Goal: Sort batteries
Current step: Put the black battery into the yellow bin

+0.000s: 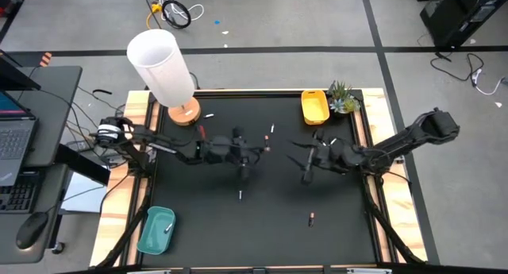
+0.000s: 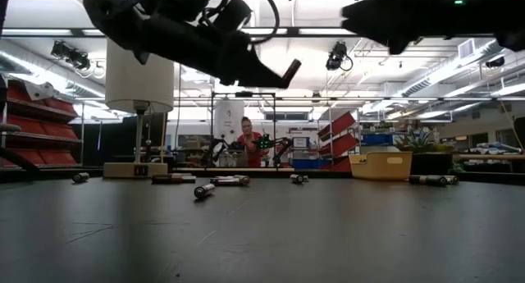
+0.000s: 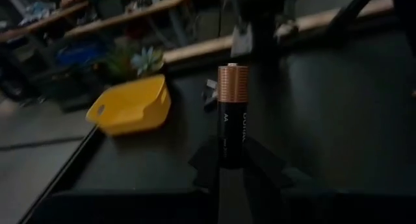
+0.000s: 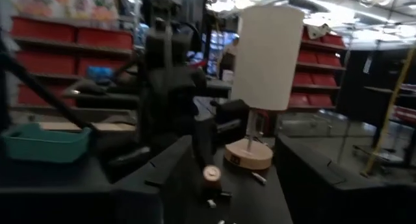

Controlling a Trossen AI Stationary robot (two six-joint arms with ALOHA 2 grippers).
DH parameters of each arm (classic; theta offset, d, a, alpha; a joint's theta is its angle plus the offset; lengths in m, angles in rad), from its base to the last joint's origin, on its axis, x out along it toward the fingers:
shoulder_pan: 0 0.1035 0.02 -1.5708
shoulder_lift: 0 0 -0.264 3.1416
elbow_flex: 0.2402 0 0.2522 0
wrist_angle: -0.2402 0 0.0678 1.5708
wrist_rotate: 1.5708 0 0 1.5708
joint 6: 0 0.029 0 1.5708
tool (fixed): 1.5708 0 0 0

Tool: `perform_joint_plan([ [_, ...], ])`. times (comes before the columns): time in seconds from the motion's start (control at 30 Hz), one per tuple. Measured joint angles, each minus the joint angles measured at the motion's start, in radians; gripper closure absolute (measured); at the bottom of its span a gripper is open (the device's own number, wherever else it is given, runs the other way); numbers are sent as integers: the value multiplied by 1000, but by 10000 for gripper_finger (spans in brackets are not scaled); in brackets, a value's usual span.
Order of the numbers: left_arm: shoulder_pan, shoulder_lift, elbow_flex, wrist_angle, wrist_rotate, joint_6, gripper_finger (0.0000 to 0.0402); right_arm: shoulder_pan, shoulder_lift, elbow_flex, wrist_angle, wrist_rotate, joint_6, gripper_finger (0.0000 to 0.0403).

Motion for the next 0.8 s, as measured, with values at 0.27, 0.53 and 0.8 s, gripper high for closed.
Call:
perform_joint_plan([
  [0.27,30,2,-15,159,110,-42,347,-106,144,140,-22,-135,25,192],
  [0.53,33,2,-15,265,98,-100,347,-132,227,227,-30,-181,6,217],
  [0.8,33,2,-14,284,94,-114,347,-134,244,245,-23,-182,27,251],
])
